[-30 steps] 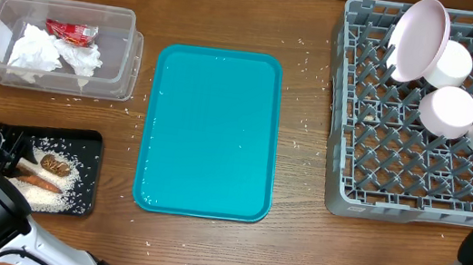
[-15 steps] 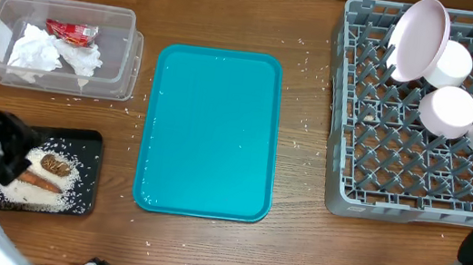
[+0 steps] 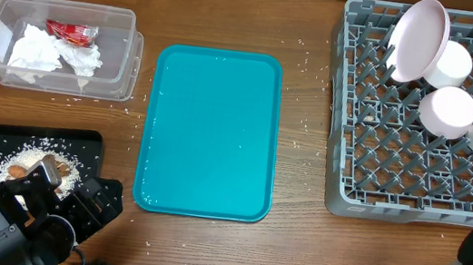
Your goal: Sort waste into correct bins and load items into the dishwasher
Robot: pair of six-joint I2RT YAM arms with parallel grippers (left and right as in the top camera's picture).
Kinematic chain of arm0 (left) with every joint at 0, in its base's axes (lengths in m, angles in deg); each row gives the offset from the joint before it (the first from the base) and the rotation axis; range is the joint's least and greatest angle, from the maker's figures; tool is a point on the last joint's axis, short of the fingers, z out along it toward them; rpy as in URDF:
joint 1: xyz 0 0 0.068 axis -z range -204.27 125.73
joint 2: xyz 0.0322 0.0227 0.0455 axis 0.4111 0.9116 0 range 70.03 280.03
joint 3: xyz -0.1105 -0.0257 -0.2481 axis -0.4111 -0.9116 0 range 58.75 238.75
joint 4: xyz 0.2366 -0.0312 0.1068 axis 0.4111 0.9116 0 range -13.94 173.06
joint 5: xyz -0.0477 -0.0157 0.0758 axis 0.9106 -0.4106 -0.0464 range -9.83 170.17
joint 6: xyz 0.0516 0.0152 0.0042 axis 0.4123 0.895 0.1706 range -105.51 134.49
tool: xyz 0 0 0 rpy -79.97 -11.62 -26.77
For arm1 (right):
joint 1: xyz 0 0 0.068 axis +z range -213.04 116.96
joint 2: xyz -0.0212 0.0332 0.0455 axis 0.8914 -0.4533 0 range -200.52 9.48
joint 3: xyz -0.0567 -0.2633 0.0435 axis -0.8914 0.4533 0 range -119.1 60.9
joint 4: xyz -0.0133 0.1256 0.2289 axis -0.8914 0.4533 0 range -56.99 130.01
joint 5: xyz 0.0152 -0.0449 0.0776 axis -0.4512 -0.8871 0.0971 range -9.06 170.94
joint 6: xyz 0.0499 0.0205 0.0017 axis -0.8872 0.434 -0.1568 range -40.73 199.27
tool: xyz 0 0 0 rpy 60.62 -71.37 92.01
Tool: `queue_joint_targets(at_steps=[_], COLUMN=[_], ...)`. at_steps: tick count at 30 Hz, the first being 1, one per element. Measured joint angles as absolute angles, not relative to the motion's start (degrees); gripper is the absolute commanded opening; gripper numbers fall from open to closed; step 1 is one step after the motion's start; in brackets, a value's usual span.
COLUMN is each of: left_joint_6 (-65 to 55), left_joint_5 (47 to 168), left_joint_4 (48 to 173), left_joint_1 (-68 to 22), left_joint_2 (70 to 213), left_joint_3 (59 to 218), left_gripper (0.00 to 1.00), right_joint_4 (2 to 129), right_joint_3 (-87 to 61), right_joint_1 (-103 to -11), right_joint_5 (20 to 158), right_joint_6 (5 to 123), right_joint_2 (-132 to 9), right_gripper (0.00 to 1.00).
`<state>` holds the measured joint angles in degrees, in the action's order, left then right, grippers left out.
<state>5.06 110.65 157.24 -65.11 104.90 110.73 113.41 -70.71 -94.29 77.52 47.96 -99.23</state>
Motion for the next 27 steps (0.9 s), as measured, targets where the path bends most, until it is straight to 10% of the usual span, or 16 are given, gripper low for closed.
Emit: queue_joint_targets(at_steps=[14,27], left_joint_6=[4.9,19.7], left_joint_5=[99.2,110.0], left_joint_4=[156.9,129.1], left_joint_1=[-65.1,-65.1], left_joint_2=[104.9,104.9], left_joint_3=[110.5,99.6], left_gripper=[1.00,1.00], right_joint_4=[113.4,113.4], right_joint_3=[-70.7,-70.7], right_joint_1=[-94.3,-94.3], right_joint_5=[77.5,77.5], right_joint_6=[48.0,47.9], right_joint_2=[-99.2,-99.2], right_gripper=[1.00,1.00])
